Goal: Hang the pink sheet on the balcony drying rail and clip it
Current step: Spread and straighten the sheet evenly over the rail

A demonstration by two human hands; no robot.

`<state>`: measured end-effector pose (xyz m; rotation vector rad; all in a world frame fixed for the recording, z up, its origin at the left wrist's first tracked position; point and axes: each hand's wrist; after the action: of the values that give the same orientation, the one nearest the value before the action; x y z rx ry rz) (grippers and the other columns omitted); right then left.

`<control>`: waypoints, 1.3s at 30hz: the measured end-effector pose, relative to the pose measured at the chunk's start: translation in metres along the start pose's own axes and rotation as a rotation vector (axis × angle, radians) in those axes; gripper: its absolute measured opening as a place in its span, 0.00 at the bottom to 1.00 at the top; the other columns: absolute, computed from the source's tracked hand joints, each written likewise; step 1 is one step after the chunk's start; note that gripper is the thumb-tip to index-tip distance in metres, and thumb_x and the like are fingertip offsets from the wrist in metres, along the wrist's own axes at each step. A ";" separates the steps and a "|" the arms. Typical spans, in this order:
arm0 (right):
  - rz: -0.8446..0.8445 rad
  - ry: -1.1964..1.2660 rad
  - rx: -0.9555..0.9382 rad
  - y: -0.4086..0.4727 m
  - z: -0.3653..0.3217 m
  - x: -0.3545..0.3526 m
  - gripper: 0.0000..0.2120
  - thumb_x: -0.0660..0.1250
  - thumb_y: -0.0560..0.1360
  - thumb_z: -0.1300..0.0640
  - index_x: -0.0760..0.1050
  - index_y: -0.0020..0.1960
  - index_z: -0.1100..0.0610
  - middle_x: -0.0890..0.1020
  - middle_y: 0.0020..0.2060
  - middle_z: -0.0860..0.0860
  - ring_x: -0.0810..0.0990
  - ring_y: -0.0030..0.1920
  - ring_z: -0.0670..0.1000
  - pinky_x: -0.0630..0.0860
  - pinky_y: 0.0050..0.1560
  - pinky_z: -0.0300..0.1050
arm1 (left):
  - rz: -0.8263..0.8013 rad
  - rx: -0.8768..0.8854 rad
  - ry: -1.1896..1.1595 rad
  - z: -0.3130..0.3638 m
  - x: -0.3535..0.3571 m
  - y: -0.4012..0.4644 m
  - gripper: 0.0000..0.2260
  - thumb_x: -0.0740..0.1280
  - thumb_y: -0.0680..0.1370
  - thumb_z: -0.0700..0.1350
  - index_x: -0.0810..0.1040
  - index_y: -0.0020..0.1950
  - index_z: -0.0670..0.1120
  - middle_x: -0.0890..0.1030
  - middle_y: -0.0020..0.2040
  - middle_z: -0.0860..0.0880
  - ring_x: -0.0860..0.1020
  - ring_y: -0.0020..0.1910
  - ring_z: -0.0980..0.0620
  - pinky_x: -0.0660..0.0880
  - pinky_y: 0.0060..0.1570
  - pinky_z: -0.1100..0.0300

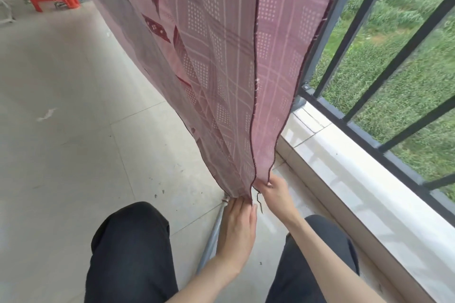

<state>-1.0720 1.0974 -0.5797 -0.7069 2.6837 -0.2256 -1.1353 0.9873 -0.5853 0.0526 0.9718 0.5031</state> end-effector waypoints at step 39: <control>-0.076 -0.011 -0.088 -0.030 0.011 0.001 0.10 0.63 0.74 0.60 0.79 0.40 0.48 0.82 0.39 0.56 0.76 0.38 0.53 0.75 0.46 0.59 | -0.104 0.016 -0.033 -0.027 -0.027 0.025 0.14 0.53 0.76 0.45 0.77 0.41 0.45 0.78 0.43 0.46 0.68 0.46 0.49 0.66 0.46 0.56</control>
<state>-1.0552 1.0700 -0.5832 -0.8357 2.6727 -0.1238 -1.1786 0.9934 -0.5732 0.0249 0.9412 0.3979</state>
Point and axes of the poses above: each hand's wrist, its own y-axis towards the middle knuckle, its own x-axis out of the palm, z = x × y
